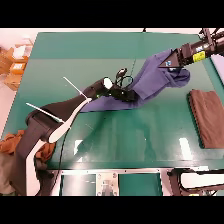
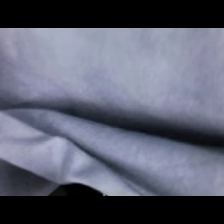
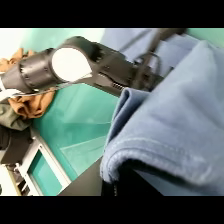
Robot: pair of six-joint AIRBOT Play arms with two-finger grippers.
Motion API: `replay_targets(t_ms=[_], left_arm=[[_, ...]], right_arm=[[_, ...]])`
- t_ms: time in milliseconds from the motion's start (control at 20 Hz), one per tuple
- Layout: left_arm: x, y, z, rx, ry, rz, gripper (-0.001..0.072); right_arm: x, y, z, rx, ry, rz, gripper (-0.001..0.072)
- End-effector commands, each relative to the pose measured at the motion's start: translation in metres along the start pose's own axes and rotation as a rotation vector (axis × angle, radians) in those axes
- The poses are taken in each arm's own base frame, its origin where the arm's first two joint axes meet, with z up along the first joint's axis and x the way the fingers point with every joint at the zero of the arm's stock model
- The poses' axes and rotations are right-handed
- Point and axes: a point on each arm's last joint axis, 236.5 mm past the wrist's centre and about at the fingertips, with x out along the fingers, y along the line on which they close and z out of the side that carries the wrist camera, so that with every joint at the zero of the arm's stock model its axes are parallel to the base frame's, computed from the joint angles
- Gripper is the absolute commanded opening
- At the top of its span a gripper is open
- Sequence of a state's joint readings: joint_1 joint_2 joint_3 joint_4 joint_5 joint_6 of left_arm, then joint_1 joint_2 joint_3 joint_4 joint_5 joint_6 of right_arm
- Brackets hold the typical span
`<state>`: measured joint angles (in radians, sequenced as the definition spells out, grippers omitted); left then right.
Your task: Fold the shirts.
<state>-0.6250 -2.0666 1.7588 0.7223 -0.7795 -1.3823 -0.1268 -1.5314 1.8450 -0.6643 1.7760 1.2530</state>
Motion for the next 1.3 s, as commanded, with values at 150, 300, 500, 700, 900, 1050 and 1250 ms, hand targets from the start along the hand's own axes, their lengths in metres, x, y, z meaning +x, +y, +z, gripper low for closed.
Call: replay_targets(t_ms=[150, 300, 500, 700, 900, 1050, 1250], left_arm=[[-0.070, -0.016, -0.036, 0.036, 0.316, -0.092, 0.0022], [-0.146, 0.044, -0.024, 0.045, 0.351, 0.137, 0.0021], [-0.273, 0.112, 0.007, 0.001, 0.244, 0.396, 0.0022], [-0.370, 0.146, 0.031, -0.097, 0.045, 0.477, 0.0022], [-0.408, 0.169, 0.032, -0.150, -0.019, 0.511, 0.0022], [-0.412, 0.174, 0.031, -0.128, -0.015, 0.519, 0.0022], [-0.413, 0.174, 0.033, -0.115, -0.018, 0.521, 0.0022]], right_arm=[[0.019, 0.017, 0.014, 0.012, -0.023, 0.006, 0.0019], [0.043, 0.031, 0.017, 0.006, -0.011, 0.028, 0.0020], [0.109, 0.057, 0.032, -0.026, -0.018, 0.069, 0.0020], [0.232, 0.064, 0.050, -0.013, -0.042, 0.090, 0.0020], [0.378, 0.057, 0.033, 0.057, -0.075, 0.081, 0.0370], [0.401, 0.058, 0.019, 0.051, -0.043, 0.077, 0.0379], [0.288, 0.016, 0.061, 0.074, -0.047, 0.057, 0.0387]])
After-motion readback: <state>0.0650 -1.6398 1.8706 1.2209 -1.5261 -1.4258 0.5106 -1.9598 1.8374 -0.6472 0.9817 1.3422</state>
